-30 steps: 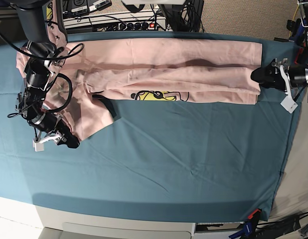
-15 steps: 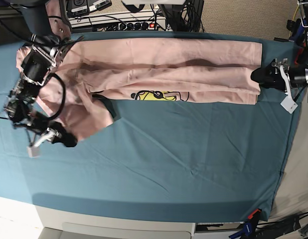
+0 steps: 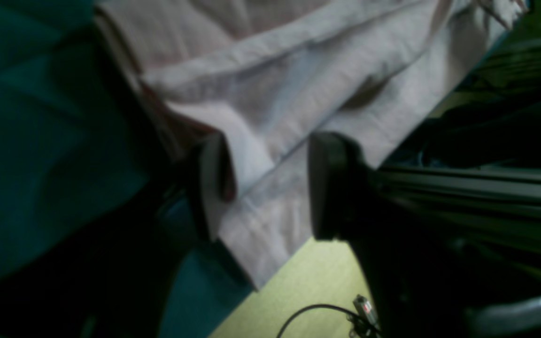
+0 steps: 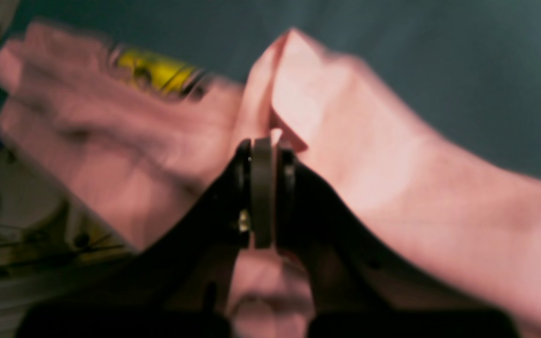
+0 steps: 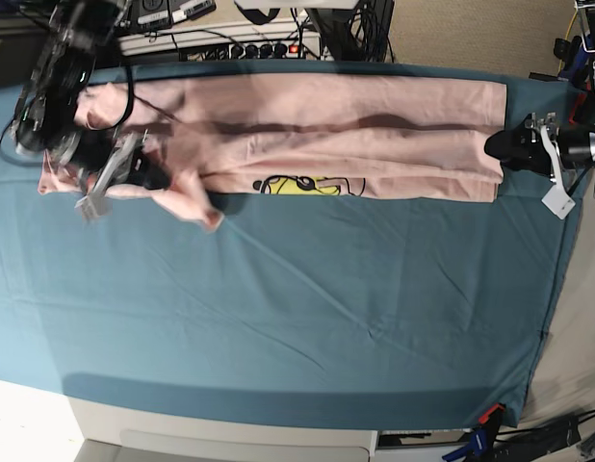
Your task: Fold the T-shirt properly
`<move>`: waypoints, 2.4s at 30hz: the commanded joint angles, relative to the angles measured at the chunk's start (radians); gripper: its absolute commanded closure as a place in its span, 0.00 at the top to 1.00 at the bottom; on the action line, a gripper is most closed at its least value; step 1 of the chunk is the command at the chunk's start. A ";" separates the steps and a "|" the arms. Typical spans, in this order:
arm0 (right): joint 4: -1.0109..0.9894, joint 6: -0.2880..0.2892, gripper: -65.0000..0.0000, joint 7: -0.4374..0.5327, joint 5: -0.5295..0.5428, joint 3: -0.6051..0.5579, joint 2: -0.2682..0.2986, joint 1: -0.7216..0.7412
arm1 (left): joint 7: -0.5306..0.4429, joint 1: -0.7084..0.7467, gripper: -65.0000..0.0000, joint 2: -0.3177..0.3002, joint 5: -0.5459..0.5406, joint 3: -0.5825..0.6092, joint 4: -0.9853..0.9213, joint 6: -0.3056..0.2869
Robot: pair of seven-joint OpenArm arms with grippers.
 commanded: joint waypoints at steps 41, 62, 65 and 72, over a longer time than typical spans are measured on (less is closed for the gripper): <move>0.236 0.003 0.45 0.087 -0.053 0.006 -0.094 -0.090 | -0.174 -0.008 0.46 -0.024 0.305 -0.050 0.011 0.137; 0.236 0.003 0.45 0.093 -0.076 0.006 -0.215 -0.080 | -0.200 -0.009 0.56 0.146 0.322 -0.050 0.011 0.204; 0.236 0.003 0.45 0.093 -0.076 0.006 -0.215 -0.080 | -0.201 -0.008 0.56 0.146 0.333 -0.050 0.002 0.221; 0.236 0.003 0.45 0.093 -0.077 0.006 -0.215 -0.080 | -0.206 0.011 0.56 0.147 0.338 -0.050 -0.017 0.226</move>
